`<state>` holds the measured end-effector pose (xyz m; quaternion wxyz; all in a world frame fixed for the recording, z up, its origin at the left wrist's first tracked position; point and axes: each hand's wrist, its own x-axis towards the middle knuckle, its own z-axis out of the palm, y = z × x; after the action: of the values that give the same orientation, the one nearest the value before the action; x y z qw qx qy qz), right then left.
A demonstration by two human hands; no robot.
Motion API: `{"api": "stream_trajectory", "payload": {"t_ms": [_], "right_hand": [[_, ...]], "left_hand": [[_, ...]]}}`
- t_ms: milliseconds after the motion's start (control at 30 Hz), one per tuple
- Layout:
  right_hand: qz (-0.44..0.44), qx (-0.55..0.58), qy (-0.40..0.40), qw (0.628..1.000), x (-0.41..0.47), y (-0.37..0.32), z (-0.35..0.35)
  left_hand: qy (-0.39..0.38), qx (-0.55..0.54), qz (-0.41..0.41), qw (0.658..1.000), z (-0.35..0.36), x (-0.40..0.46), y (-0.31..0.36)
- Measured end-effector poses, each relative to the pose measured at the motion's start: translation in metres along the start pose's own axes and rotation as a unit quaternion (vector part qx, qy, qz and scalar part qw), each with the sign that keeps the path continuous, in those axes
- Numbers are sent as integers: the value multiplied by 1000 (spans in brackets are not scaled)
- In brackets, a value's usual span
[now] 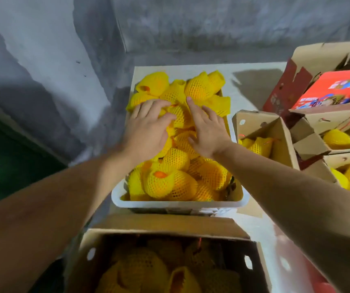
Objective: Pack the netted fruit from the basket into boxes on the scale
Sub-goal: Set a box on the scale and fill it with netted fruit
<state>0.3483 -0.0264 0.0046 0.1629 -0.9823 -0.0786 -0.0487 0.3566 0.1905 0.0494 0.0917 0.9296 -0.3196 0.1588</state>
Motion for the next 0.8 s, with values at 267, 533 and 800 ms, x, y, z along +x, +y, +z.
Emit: {"api": "stream_trajectory", "payload": {"t_ms": [267, 533, 800], "right_hand": [[44, 128, 81, 988, 4, -5, 53], [19, 164, 176, 971, -5, 2, 82], [40, 132, 152, 979, -6, 1, 86]], "left_hand": [[-112, -10, -198, 974, 22, 114, -64], [-87, -11, -225, 970, 34, 118, -72], [-51, -65, -236, 968, 41, 118, -60]]}}
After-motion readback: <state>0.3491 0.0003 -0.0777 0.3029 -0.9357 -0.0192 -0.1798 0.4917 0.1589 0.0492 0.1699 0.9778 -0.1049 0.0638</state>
